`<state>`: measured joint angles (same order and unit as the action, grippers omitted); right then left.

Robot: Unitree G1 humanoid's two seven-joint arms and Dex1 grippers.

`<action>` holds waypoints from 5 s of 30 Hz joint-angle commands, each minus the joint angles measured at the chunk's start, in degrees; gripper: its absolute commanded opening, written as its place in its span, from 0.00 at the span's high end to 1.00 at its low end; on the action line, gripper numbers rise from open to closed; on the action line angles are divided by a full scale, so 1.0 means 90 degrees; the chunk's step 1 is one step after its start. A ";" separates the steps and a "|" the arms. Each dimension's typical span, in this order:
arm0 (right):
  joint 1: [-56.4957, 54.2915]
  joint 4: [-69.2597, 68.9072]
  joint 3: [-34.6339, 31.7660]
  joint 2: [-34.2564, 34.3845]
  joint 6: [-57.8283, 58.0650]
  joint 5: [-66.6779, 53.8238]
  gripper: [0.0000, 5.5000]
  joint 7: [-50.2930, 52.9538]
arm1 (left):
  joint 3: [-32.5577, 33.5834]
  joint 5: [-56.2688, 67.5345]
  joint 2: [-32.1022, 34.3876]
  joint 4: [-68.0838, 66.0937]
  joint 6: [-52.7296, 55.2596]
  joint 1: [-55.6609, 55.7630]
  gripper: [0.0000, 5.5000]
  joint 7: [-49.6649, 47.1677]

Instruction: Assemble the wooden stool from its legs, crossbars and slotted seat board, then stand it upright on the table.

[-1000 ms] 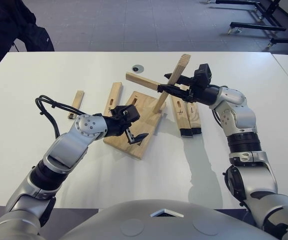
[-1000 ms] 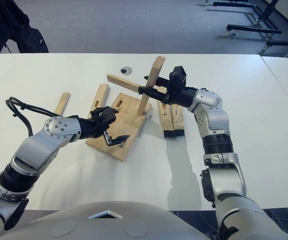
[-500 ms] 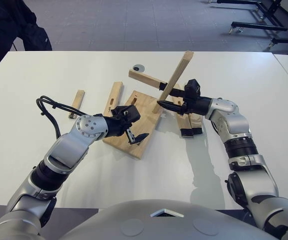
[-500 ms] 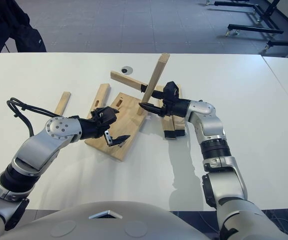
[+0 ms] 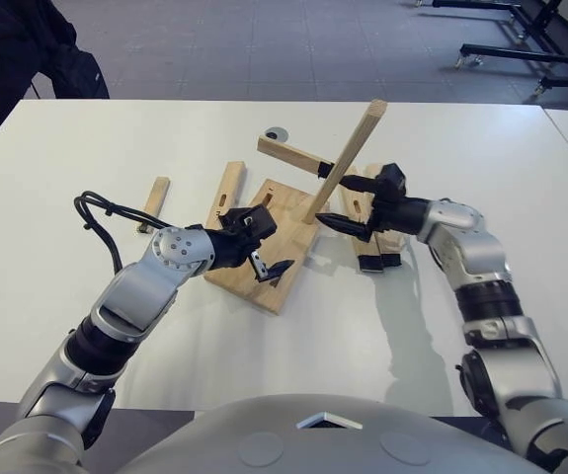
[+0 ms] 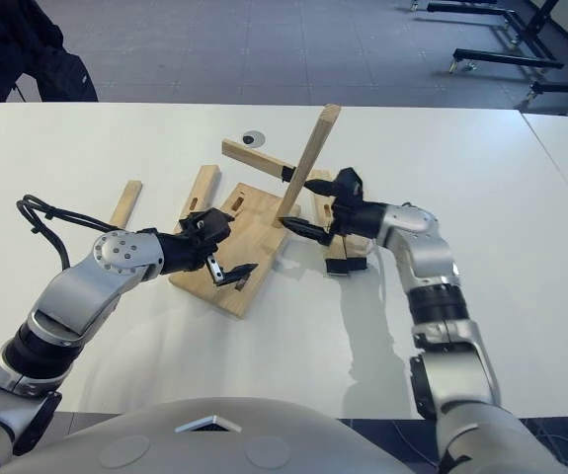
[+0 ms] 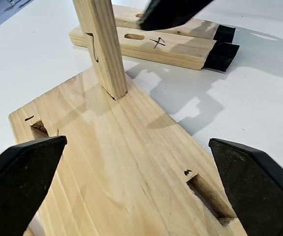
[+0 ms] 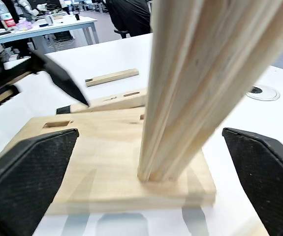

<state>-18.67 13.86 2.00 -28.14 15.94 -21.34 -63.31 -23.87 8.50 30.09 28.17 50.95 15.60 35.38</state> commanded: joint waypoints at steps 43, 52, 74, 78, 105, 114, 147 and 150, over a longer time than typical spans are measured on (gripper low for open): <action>0.1185 -0.0673 -0.1113 0.1432 0.2902 0.0883 0.29 0.5595 | 0.3313 0.1723 0.0375 -0.1929 -0.0337 0.0914 0.03 -0.0124; 0.1158 -0.0927 -0.0825 0.1382 0.2628 0.1176 0.51 0.5688 | 0.3214 0.1701 0.0302 -0.1908 -0.0405 0.0874 0.03 -0.0191; -0.1834 -0.1300 -0.2885 -0.1220 0.2902 -0.0124 0.63 0.4407 | 0.5990 0.4738 0.0063 -0.3303 0.0409 0.2170 0.03 0.0096; -0.3434 -0.1472 -0.2799 -0.1547 0.3723 -0.1676 0.63 0.3048 | 0.5919 0.5750 -0.0083 -0.3212 0.0550 0.2550 0.03 0.0868; -0.3219 -0.3291 -0.1838 0.0283 0.6126 -0.5983 0.63 0.3556 | 0.4858 0.7178 -0.1085 -0.3247 0.0290 0.4266 0.03 0.0212; -0.3127 -0.3169 -0.1673 0.0174 0.5770 -0.5997 0.63 0.3609 | 0.4803 0.8047 -0.1063 -0.3384 0.0964 0.4078 0.08 -0.0170; -0.2794 -0.3453 -0.1356 0.0250 0.5273 -0.6157 0.63 0.3810 | 0.4379 0.9105 -0.1089 -0.2836 0.1226 0.3348 0.61 -0.0946; -0.2772 -0.3494 -0.1366 0.0281 0.5228 -0.6171 0.63 0.3833 | 0.4311 0.9076 -0.1069 -0.2787 0.1199 0.3304 0.61 -0.0989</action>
<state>-42.60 -16.61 -9.51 -26.18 66.19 -77.11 -29.75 18.45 90.59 20.67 1.89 58.96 46.92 26.82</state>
